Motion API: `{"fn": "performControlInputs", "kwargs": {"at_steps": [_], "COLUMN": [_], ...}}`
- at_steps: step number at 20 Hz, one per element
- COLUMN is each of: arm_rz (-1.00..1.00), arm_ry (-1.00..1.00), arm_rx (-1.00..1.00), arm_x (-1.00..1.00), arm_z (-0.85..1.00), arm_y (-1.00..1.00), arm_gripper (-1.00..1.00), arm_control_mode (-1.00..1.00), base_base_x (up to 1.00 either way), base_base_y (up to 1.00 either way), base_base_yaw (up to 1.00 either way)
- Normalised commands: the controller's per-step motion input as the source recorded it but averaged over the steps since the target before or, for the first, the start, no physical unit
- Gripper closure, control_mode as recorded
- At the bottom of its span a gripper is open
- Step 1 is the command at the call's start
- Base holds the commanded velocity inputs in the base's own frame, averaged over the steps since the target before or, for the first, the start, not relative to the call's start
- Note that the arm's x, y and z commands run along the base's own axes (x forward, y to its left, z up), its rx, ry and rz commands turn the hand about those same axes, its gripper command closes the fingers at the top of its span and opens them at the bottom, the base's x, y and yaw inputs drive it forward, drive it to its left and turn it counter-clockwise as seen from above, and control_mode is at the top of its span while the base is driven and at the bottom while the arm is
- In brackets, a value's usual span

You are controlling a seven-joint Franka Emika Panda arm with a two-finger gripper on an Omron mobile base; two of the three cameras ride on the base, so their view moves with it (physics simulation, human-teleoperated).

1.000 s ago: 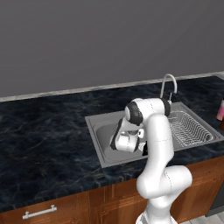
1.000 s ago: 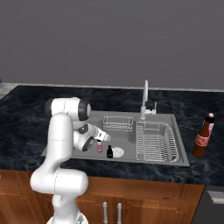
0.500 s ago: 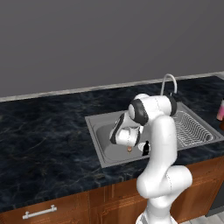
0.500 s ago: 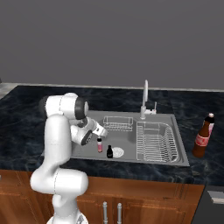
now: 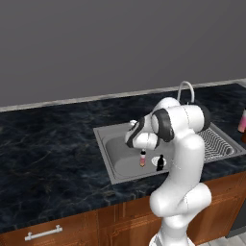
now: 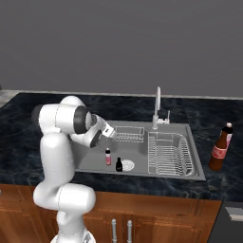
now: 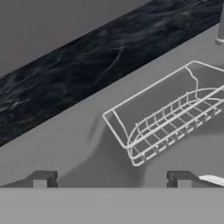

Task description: Place the large bottle from the dining counter next to the other large bottle outside the sink, and place the small bottle from the dining counter next to the other small bottle inside the sink.

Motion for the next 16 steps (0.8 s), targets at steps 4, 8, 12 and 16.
{"fn": "performControlInputs", "kwargs": {"at_steps": [4, 8, 12, 16], "arm_rz": [0.00, 0.01, 0.04, 0.05], "arm_ry": [0.00, 0.00, 0.00, 0.00], "arm_rx": [-0.07, -0.11, -0.15, -0.16], "arm_x": [-0.20, -0.24, -0.44, -0.46], "arm_z": [0.61, 0.39, 0.32, 0.55], "arm_y": [0.00, 0.04, 0.11, 0.05], "arm_gripper": [-1.00, -1.00, -1.00, -1.00], "arm_control_mode": [-1.00, -1.00, -1.00, -1.00], "base_base_x": [0.00, 0.00, 0.00, 0.00], "base_base_y": [0.00, 0.00, 0.00, 0.00], "base_base_yaw": [0.00, 0.00, 0.00, 0.00]}}
